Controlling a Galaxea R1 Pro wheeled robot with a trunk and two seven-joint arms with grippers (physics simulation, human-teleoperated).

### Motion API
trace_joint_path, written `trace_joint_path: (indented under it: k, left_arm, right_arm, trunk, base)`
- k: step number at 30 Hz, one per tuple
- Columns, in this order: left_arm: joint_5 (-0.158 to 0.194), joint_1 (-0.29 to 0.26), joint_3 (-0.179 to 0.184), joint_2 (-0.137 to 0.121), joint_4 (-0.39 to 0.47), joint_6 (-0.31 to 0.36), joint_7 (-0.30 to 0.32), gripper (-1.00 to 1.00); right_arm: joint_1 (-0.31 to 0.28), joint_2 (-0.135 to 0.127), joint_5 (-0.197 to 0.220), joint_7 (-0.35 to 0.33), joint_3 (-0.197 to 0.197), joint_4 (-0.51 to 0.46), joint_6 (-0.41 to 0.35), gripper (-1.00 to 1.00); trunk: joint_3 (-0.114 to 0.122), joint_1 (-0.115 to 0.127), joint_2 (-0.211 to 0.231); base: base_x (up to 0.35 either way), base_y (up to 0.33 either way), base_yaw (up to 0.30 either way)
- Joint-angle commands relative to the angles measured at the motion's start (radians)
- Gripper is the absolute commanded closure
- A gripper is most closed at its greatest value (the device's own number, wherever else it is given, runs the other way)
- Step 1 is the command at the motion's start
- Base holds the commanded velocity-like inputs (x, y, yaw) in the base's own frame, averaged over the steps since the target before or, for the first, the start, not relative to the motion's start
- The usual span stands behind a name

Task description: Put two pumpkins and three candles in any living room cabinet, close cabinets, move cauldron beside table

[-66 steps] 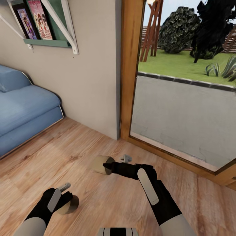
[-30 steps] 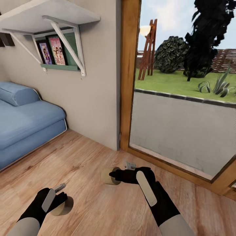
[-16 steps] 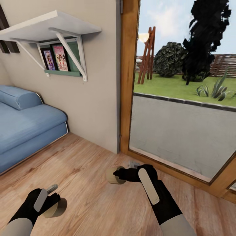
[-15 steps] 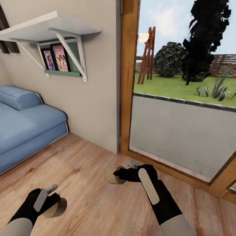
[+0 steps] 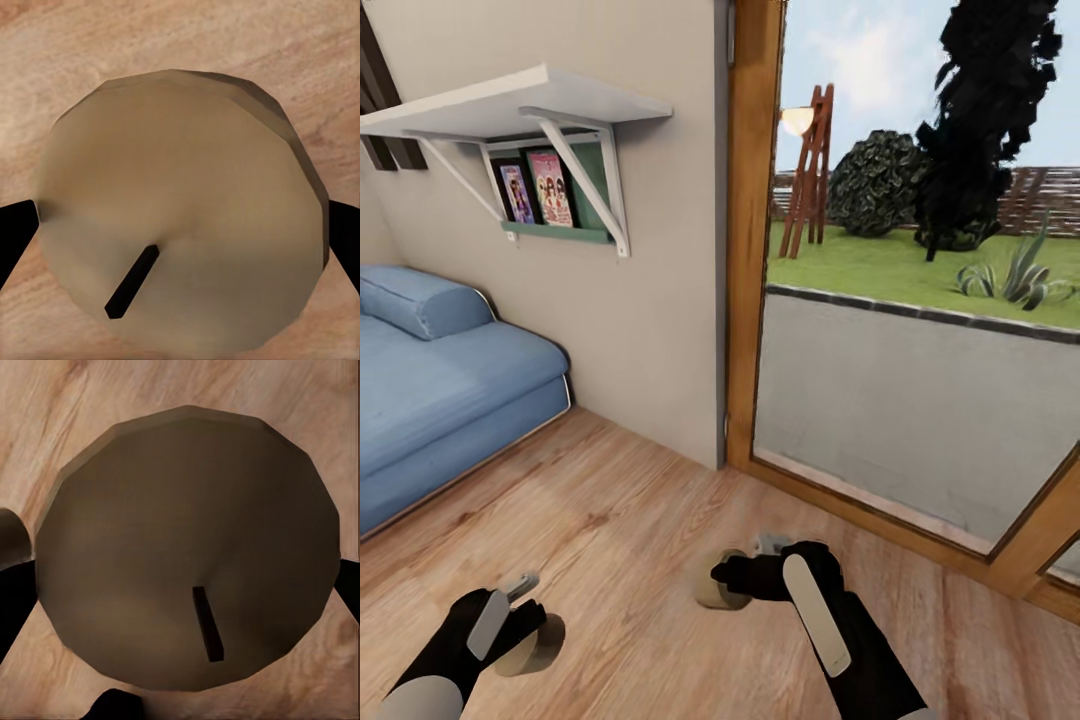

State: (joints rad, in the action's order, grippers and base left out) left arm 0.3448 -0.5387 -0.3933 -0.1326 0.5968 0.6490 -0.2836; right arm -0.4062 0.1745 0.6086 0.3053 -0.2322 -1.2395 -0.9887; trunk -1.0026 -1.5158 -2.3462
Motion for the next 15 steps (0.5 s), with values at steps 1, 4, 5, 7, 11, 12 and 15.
trace_joint_path:
  k: [1, 4, 5, 7, 11, 12, 15]
  left_arm:
    - [-0.001, 0.001, 0.0, 0.001, -0.028, -0.038, 0.001, 1.0]
    - [-0.002, 0.005, 0.004, 0.002, -0.118, -0.17, 0.003, 1.0]
    - [-0.002, 0.006, 0.005, 0.002, -0.131, -0.19, 0.003, 1.0]
    - [-0.003, 0.006, 0.007, 0.003, -0.144, -0.212, 0.004, 1.0]
    - [-0.003, 0.007, 0.008, 0.004, -0.152, -0.223, 0.003, 1.0]
    - [-0.002, 0.007, 0.008, 0.003, -0.152, -0.222, 0.004, 1.0]
    - [-0.002, 0.008, 0.008, 0.007, -0.159, -0.224, 0.004, 1.0]
  right_arm:
    - [0.01, 0.0, 0.001, 0.003, -0.001, 0.0, 0.001, 1.0]
    - [0.051, -0.001, 0.0, 0.007, 0.001, 0.0, 0.019, 1.0]
    - [0.065, -0.008, 0.0, 0.007, -0.001, 0.001, 0.04, 1.0]
    - [0.095, -0.033, 0.0, 0.005, -0.005, 0.004, 0.1, 1.0]
    - [0.135, -0.079, 0.004, 0.001, -0.011, 0.006, 0.189, 1.0]
    - [0.141, -0.084, 0.004, 0.001, -0.012, 0.006, 0.198, 1.0]
    - [0.151, -0.09, 0.004, 0.0, -0.014, 0.014, 0.214, 1.0]
  trunk:
    - [0.003, 0.004, 0.007]
    - [0.013, 0.016, 0.028]
    - [0.016, 0.019, 0.035]
    - [0.022, 0.027, 0.049]
    - [0.035, 0.042, 0.077]
    - [0.038, 0.046, 0.084]
    - [0.047, 0.058, 0.105]
  base:
    - [-0.008, 0.0, 0.0]
    - [-0.003, 0.0, 0.0]
    - [-0.001, 0.0, 0.0]
    - [0.0, 0.0, 0.0]
    - [0.0, 0.0, 0.0]
    - [0.0, 0.0, 0.0]
    - [0.0, 0.0, 0.0]
